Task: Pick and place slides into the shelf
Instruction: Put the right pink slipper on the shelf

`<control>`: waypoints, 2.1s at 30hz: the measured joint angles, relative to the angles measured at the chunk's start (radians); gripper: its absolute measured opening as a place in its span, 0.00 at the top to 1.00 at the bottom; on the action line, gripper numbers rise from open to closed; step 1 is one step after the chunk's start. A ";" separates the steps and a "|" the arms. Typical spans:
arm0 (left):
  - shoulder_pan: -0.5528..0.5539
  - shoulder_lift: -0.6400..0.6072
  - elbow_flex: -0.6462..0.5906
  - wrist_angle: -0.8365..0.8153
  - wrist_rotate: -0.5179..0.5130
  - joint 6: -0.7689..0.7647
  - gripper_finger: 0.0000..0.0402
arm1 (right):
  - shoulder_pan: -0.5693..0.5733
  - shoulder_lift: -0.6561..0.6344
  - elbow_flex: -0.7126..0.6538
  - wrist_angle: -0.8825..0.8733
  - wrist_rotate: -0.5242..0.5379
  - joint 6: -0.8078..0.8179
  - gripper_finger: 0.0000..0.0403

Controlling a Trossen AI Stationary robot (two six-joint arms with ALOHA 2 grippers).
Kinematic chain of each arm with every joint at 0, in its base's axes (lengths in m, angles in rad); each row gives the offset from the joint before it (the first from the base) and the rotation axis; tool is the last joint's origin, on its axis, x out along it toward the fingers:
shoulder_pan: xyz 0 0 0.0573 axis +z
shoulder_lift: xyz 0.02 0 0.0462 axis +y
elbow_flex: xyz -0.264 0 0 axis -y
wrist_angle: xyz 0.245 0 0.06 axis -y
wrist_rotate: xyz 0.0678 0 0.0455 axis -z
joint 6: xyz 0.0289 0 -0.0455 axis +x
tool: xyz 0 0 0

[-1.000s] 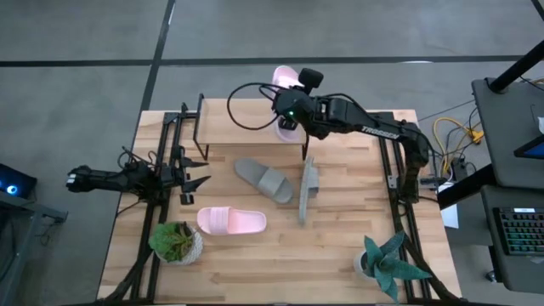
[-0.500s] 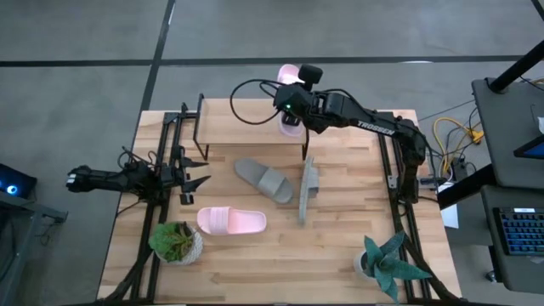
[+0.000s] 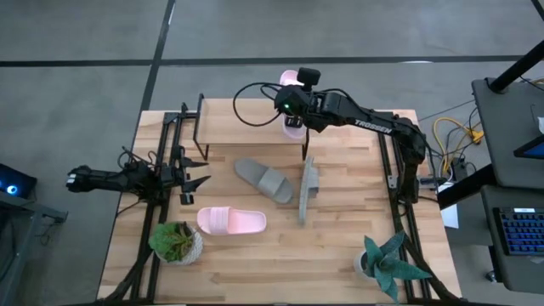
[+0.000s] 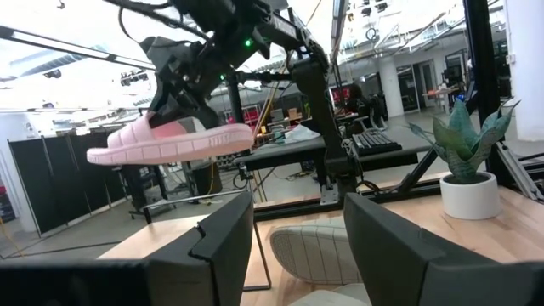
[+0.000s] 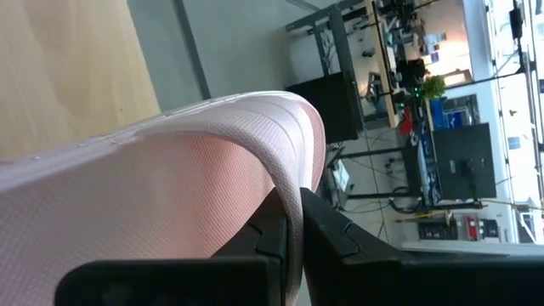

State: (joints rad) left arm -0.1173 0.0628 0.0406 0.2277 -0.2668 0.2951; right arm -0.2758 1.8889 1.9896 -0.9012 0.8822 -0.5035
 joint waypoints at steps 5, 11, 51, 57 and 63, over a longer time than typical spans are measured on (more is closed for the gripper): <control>0.000 0.000 0.000 0.000 0.000 0.000 0.57 | -0.019 0.000 -0.046 0.052 0.000 -0.012 0.97; 0.000 0.000 0.000 0.000 0.000 0.000 0.57 | -0.023 0.000 -0.105 0.131 0.000 -0.106 0.97; 0.000 0.005 -0.001 -0.007 -0.003 0.009 0.57 | -0.065 0.270 0.216 -0.033 0.060 -0.150 0.97; 0.000 0.010 -0.001 -0.010 -0.004 0.008 0.57 | -0.069 0.273 0.216 -0.080 -0.005 -0.141 0.97; 0.000 0.010 -0.001 -0.012 -0.005 0.008 0.57 | -0.071 0.269 0.215 -0.095 -0.008 -0.133 0.97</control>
State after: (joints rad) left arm -0.1170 0.0723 0.0395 0.2161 -0.2722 0.3027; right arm -0.3473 2.1582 2.2051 -0.9962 0.8745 -0.6361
